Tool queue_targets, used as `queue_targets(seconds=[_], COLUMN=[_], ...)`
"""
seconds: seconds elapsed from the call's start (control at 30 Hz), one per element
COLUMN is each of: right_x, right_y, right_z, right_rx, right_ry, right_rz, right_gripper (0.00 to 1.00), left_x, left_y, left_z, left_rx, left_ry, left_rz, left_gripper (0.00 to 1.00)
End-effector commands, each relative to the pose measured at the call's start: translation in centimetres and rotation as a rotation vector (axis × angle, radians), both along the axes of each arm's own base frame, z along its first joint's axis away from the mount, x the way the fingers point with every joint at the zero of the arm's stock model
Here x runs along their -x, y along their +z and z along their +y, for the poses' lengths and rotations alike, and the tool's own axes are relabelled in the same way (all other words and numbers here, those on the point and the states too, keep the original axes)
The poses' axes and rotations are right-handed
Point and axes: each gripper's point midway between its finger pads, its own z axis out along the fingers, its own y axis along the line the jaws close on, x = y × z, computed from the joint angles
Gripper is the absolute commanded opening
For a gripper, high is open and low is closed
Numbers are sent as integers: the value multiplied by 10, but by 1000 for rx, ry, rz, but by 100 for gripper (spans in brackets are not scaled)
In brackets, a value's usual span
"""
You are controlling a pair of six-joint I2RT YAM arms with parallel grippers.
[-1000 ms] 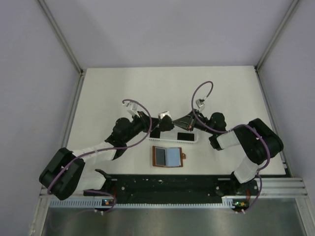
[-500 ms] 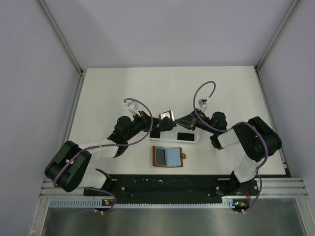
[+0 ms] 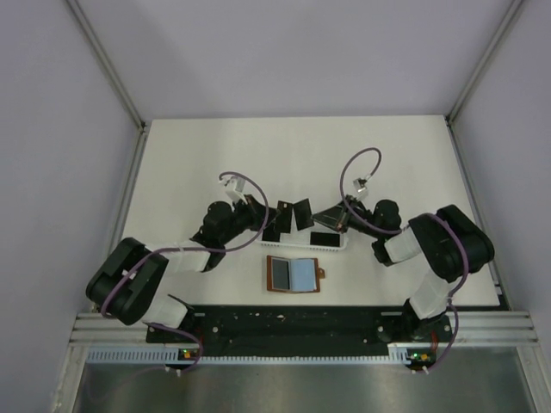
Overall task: Put the credit cards into the card holder
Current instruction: Pick up the credit card from the storage box.
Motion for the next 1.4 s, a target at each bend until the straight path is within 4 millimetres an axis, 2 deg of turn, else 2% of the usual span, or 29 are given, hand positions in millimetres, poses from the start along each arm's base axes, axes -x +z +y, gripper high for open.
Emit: queue_targets(seconds=[0.0,0.03,0.17,0.27,0.37,0.53,0.67,0.8,0.97,1.23,1.33,1.37], right_x=[-7,-7,-9,-9,-9,-6,-2,2,7,16,20,21], right_y=[37,33,41,45,49,52,62,72,83,91,93,93], right_z=[-8,-10,-18,-24,-28,-26,-19,-12,-6,1,4,5], right_rx=[24,57,154,221,264,240,148,63,-25,-137,-165,-167], right_ry=[-42,-47,-82,-103,-117,-104,-76,-36,7,77,96,99], right_rz=[-251,-236,-277,-300,-312,-306,-290,-290,-290,-275,-275,-273], right_gripper=[0,0,0,0,0,0,0,0,0,0,0,0], left_x=[-12,-13,-15,-15,-14,-10,-4,4,14,24,26,26], left_y=[7,5,-3,-4,-1,17,46,66,70,78,82,83], left_z=[-4,-4,-8,-7,-5,-2,-7,-12,-22,-36,-41,-41], left_rx=[-3,-7,-14,-19,-23,-3,67,130,191,302,332,340], left_ry=[-2,-3,-18,-17,-7,-3,-38,-80,-151,-218,-236,-239], left_rz=[-55,-52,-38,-36,-41,-67,-112,-140,-117,-104,-103,-104], left_gripper=[9,9,12,28,38,50,53,58,62,63,59,55])
